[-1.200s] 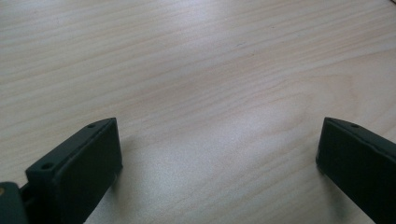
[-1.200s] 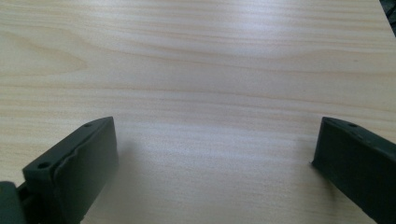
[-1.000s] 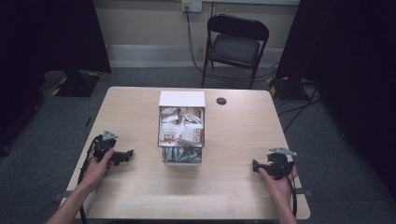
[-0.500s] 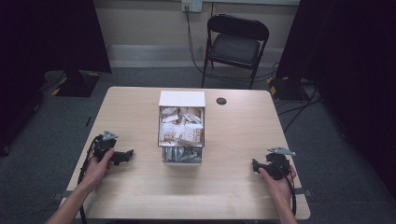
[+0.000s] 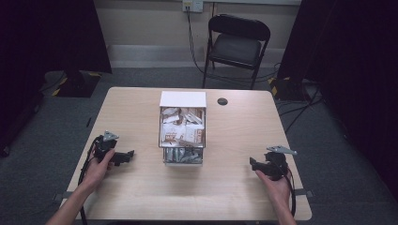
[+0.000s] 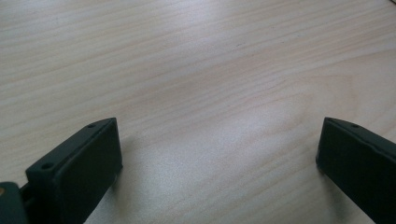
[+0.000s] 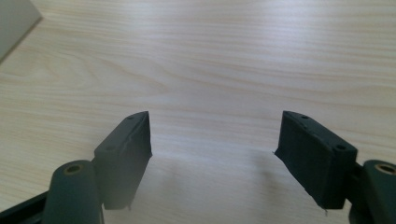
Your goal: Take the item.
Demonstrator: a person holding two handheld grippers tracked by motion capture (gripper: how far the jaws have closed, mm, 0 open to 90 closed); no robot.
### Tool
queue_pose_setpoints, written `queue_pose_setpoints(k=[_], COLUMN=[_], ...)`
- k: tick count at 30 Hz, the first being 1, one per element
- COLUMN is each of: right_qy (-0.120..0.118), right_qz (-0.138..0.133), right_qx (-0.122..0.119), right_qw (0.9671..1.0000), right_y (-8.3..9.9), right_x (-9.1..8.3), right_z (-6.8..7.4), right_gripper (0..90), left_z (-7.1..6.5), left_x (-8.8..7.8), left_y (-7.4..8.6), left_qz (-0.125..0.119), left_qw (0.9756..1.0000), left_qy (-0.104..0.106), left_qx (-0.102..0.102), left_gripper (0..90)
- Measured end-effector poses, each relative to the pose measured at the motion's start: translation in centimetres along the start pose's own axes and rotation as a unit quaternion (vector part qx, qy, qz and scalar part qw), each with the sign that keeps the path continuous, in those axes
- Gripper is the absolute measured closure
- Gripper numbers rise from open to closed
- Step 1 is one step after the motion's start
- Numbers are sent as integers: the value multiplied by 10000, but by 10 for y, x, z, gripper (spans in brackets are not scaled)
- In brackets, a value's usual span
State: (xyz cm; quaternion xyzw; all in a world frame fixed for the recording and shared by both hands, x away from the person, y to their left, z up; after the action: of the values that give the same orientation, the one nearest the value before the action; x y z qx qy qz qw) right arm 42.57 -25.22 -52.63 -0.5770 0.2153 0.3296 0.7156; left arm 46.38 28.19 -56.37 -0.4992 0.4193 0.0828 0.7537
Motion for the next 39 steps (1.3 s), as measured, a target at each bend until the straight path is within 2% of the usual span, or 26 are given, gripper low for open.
queue_pose_setpoints(k=[7,14,18,22,27,31,37,39], right_qy=[-120,-418,-580,-590,-737,-897,-1049,-1139], right_qz=[-120,-104,-209,-248,-301,-241,-383,-340], right_qx=[-98,-106,-72,-114,-237,-352,-298,-294], right_qw=[9998,9990,9981,9979,9965,9951,9933,9925], right_y=[-5,-11,-17,-21,-26,-27,-31,-31], right_x=[-4,-12,-20,-26,-33,-36,-43,-44], right_z=[11,22,26,28,37,45,54,57], right_gripper=[262,295,307,309,307,345,338,359], left_z=[0,0,0,0,0,0,0,0], left_x=[0,0,0,0,0,0,0,0], left_y=[0,0,0,0,0,0,0,0], left_qz=[1,-3,0,0,-3,-3,-4,-5], left_qw=[10000,10000,10000,10000,10000,10000,10000,10000], left_qy=[3,5,4,3,5,12,14,12], left_qx=[4,4,4,4,5,20,18,17], left_gripper=[0,0,0,0,0,0,0,0])
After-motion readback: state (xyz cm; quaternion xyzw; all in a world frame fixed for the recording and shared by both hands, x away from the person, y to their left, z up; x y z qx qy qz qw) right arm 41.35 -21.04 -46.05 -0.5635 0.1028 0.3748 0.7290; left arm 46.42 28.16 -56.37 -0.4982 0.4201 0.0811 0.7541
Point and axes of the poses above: each handheld gripper's, and its own axes: x roughly forward along the jaws, y roughly out of its underside, z roughly to its left, the point moved 7 cm from there along x, roughly forward along the jaws, and after that the axes turned 15 degrees about x, right-handed, at the moved point
